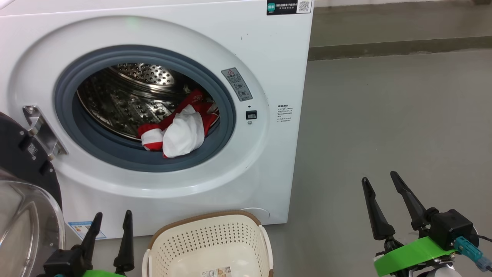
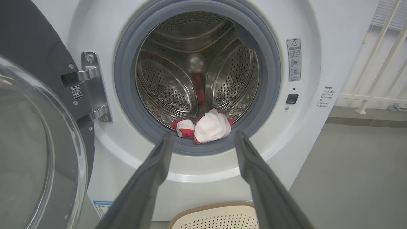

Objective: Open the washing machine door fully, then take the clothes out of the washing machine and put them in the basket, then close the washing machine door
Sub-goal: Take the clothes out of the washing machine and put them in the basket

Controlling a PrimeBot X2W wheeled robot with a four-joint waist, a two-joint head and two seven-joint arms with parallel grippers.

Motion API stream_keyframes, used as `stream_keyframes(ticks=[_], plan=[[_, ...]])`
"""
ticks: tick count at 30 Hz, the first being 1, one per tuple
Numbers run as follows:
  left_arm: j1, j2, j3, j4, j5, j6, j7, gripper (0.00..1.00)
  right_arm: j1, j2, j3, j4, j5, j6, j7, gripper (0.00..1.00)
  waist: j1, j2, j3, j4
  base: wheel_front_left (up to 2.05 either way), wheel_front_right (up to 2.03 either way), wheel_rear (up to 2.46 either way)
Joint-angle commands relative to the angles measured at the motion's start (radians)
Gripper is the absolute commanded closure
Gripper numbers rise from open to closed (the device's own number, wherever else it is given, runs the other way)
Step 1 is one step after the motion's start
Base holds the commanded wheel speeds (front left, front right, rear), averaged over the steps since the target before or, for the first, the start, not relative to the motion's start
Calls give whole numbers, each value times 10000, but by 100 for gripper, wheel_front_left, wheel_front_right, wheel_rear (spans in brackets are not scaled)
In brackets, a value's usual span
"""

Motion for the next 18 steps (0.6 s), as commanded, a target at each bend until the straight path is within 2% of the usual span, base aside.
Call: stream_keyframes(ticks=[1,18], plan=[[-202,109,365,-194,94,-73,-122,0,-192,-148,222,-271,1,48,-65,0,0,0,0,-1,0,0,0],[-294,64,373,-195,153,-118,-122,0,-172,-82,168,-301,14,48,-65,0,0,0,146,73,0,0,0]])
